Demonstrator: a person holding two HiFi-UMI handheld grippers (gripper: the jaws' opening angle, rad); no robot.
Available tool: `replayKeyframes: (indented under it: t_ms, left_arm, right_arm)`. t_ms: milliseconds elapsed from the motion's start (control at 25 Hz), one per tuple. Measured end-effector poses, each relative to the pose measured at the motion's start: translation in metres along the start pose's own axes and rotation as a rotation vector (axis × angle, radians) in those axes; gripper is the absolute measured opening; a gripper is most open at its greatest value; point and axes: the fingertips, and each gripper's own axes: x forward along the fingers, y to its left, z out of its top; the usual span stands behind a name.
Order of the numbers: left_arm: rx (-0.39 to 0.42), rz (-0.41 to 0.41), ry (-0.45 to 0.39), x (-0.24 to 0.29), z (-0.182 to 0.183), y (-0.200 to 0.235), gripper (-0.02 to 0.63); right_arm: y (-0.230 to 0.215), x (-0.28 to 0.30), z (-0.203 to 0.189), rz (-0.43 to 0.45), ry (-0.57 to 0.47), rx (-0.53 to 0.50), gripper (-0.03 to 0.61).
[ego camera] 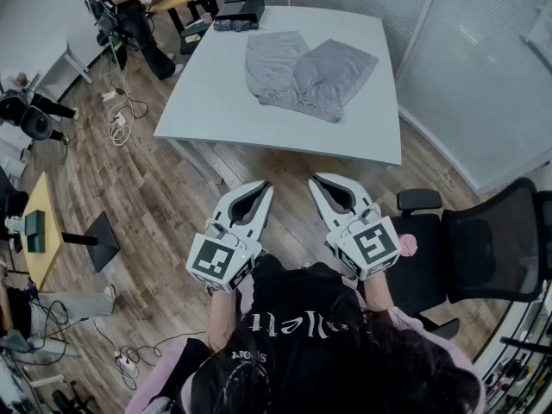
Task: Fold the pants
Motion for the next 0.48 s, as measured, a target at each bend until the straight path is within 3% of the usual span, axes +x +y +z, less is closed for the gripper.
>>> replayKeyframes:
  t_ms: [480]
  left_arm:
    - [-0.004, 0.007, 0.022, 0.0005, -0.007, -0.0026, 0.026]
  right_arm:
    - [-0.0018, -0.001, -0.0071, -0.009, 0.005, 0.015, 0.021]
